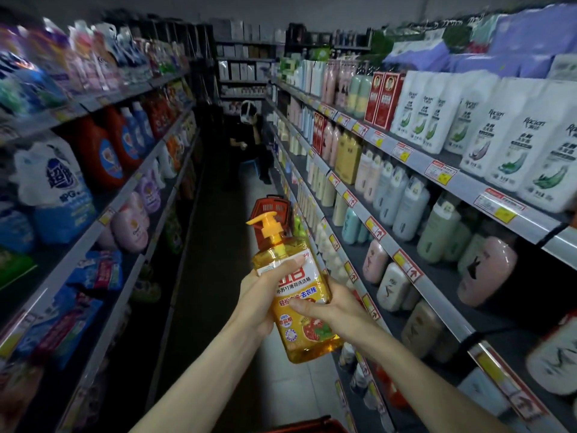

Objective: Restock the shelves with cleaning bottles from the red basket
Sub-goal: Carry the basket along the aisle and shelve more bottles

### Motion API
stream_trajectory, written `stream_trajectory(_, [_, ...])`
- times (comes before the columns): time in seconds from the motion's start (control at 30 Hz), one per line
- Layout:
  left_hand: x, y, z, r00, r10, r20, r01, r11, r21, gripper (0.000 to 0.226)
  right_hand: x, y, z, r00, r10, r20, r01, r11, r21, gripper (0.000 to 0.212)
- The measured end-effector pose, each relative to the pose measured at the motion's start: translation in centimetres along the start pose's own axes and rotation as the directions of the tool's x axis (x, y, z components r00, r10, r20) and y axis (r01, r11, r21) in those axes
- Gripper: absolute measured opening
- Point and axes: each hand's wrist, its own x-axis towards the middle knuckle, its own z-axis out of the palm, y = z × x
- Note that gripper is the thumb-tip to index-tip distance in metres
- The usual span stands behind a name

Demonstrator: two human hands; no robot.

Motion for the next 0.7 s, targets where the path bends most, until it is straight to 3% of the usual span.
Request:
stream_trajectory(0.1, [-0.3,0.6,-0.3,0.999,-0.038,0.033,0.036,0.997,0.064,0.057,-0.1,0.7,0.9,0.998,0.049,-0.025,-0.046,0.993,0.112,0.054])
stream_trajectory(0.23, [-1.1,0.5,-2.3,1.000,-0.007,-0.003,0.007,0.995,0.099,0.066,-0.2,2.2,2.7,0.993,0.117,-0.033,-0.100,0.939,0.330,0.067])
stream_trajectory(0.33, [-3.0,-0.1,-4.2,0.997,0.051,-0.066,-0.039,0.985,0.171,0.065,-0.3,2.1,3.8,0.991,0.131,-0.003,-0.118,0.901,0.416,0.054])
stream_trajectory(0.5, [-6.9,-1.2,-6.3,0.995,0.062,-0.081,-0.043,0.975,0.217,0.055,-0.2,1.2,5.0,0.996,0.055,0.067,-0.077,0.923,0.376,0.051])
stream_trajectory(0.7, [-10.4,-2.4,-7.0,0.965,0.124,-0.231,-0.079,0.977,0.197,0.040,-0.4,1.3,6.9,0.978,-0.014,0.210,-0.042,0.965,0.260,0.052])
